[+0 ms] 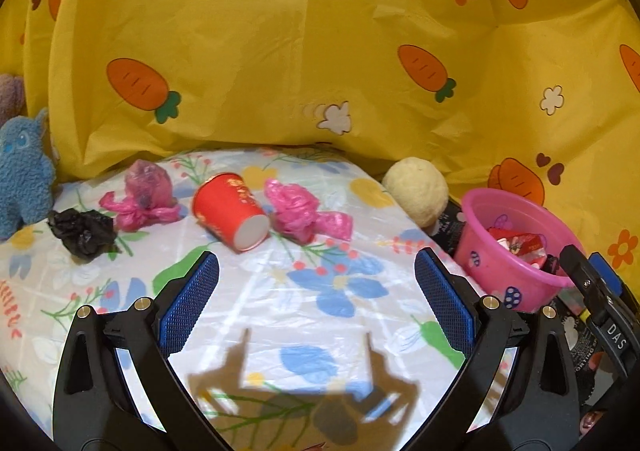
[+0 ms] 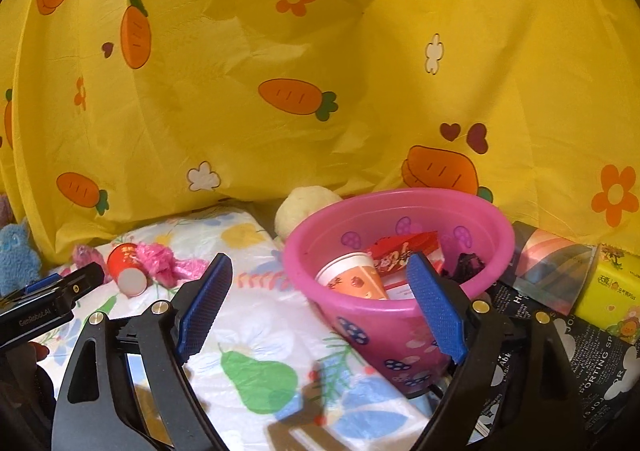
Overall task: Collect trash
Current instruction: 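Move both tools back toward the red paper cup and black bag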
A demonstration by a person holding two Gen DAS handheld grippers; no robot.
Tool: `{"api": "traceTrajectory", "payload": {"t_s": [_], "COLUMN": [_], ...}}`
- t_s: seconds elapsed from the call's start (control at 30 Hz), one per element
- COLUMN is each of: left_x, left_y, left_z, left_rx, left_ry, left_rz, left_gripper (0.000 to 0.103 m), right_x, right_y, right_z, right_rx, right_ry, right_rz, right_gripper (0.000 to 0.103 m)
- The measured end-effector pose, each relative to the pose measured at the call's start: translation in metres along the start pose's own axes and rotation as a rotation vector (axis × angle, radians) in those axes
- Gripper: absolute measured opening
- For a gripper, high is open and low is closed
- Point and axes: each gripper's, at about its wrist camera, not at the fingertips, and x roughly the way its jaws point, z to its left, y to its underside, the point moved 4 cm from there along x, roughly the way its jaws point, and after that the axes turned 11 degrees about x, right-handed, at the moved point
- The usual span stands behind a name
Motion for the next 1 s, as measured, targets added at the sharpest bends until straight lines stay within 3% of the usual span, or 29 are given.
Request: {"api": "traceTrajectory", "payload": {"t_s": [0.43,0.7,1.0], "left_x": [-0.013,-0.01,0.009], "left_y": [0.031,0.039,0.036], "left_z": [0.11,0.161,0.208], "left_rx": [-0.114,-0.145,-0.174], "left_ry": [-0.2,-0.273,-0.314], "left_rz": [0.043,0.081,0.096], "left_gripper": [0.097,0.097,0.097], "right_x": [0.024,0.059,0.132], "right_y": [0.044,0.064,0.08], "right_z": [0.113,0.188,0.232], "right_rx": [-0.166,-0.283,-0.358], "right_ry": [-0.189,-0.305,-0.289], "right_rz": [0.147,0.255,0.344], "right_gripper": [0.086,0.086,0.086]}}
